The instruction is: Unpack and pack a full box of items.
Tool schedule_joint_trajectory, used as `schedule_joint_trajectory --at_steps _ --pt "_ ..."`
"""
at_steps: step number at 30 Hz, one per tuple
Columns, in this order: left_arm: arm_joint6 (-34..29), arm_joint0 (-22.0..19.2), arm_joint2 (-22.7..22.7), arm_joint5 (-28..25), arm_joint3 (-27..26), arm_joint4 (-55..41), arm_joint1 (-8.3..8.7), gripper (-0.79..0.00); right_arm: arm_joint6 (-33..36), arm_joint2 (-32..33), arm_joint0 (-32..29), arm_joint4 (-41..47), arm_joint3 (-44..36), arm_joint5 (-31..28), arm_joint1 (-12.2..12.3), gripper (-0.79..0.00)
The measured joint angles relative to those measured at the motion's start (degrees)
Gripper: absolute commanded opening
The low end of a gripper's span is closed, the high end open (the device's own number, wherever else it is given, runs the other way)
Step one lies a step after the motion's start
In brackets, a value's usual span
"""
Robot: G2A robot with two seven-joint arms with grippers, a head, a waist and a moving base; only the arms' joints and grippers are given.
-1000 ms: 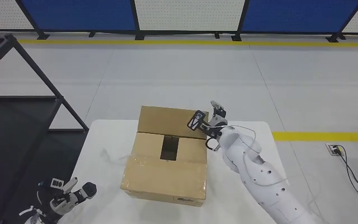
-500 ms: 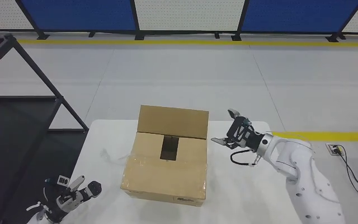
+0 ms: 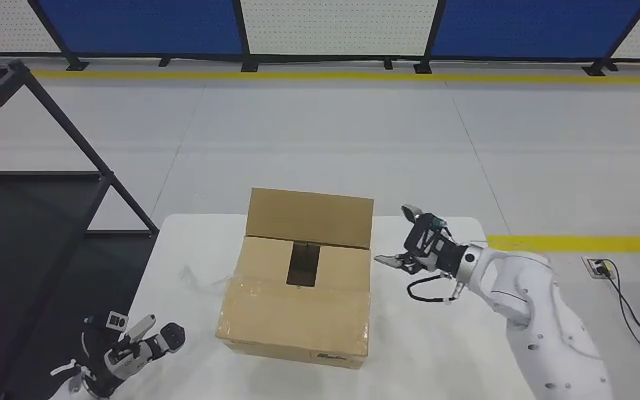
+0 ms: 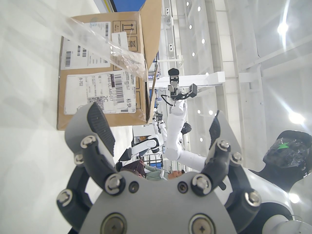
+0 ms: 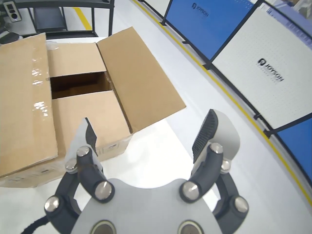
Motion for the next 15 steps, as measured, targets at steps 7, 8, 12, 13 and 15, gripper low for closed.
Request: schedule_joint_trajectory --at_steps 7,8,12,13,15 --pt "-2.86 1.35 -1.20 1.79 -3.66 -4.19 0.04 0.000 25.87 -5.56 4.96 31.46 10.23 -7.38 1.48 0.000" --pt "-4.23 1.65 -2.05 2.11 -4.12 -5.75 0.13 0.000 31.32 -7.96 5.98 38.46 10.84 -6.35 2.12 0.000" --pt "-6.82 2.36 -4.52 3.79 -4.98 -9.99 0.33 0.000 37.12 -16.56 8.15 59.01 9.63 -1.19 5.17 0.000" --pt "-7.31 2.46 -4.95 4.54 -5.01 -10.67 0.39 0.000 36.94 -17.48 8.34 62.78 9.41 -0.83 5.48 0.000" --pt "-7.84 2.53 -5.30 5.65 -5.01 -11.15 0.45 0.000 36.75 -17.32 8.36 67.70 9.38 -0.83 5.49 0.000"
